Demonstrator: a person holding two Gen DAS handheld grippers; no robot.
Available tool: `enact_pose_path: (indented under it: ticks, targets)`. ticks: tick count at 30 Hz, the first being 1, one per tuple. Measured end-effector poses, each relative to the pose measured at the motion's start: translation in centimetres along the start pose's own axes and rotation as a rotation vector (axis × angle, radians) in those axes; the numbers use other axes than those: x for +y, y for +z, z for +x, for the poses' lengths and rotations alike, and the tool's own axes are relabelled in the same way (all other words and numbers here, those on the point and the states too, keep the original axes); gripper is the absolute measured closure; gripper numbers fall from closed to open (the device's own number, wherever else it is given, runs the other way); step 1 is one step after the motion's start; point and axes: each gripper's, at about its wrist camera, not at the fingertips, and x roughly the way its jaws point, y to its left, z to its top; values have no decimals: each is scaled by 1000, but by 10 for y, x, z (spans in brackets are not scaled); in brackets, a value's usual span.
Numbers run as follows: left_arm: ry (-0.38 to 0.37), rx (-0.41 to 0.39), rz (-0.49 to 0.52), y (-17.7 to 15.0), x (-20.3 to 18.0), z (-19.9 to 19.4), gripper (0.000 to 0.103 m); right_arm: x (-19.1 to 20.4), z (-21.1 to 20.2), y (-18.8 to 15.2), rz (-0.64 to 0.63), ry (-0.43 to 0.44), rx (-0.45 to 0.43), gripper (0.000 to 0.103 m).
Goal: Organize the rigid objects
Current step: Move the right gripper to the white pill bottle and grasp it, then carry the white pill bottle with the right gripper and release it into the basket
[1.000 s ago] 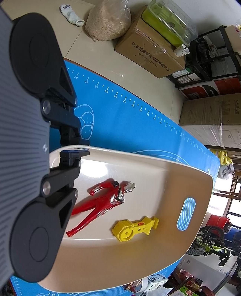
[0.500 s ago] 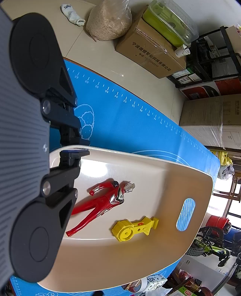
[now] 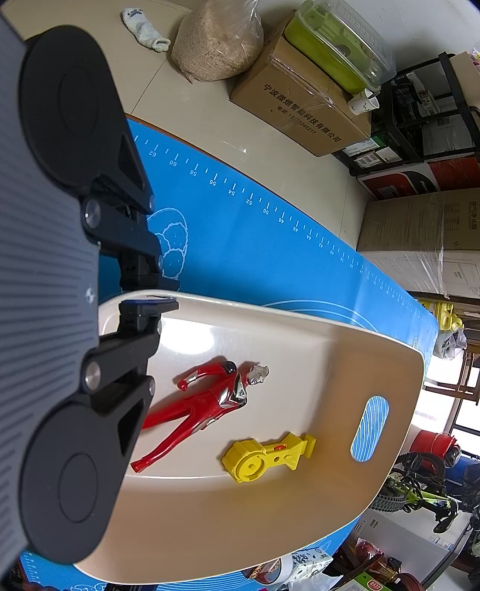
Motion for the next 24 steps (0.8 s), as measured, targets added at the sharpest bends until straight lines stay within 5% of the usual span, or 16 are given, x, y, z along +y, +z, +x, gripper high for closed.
enact_pose_path:
  ticks: [9, 15, 24]
  targets:
    - [0, 0, 0, 0, 0, 0, 97, 3, 7, -8, 30, 53, 86, 58]
    - [0, 0, -1, 0, 0, 0, 97, -1, 4, -6, 55, 54, 64, 59]
    - [2, 0, 1, 0, 0, 0, 97, -12, -30, 9, 121, 67, -82, 59]
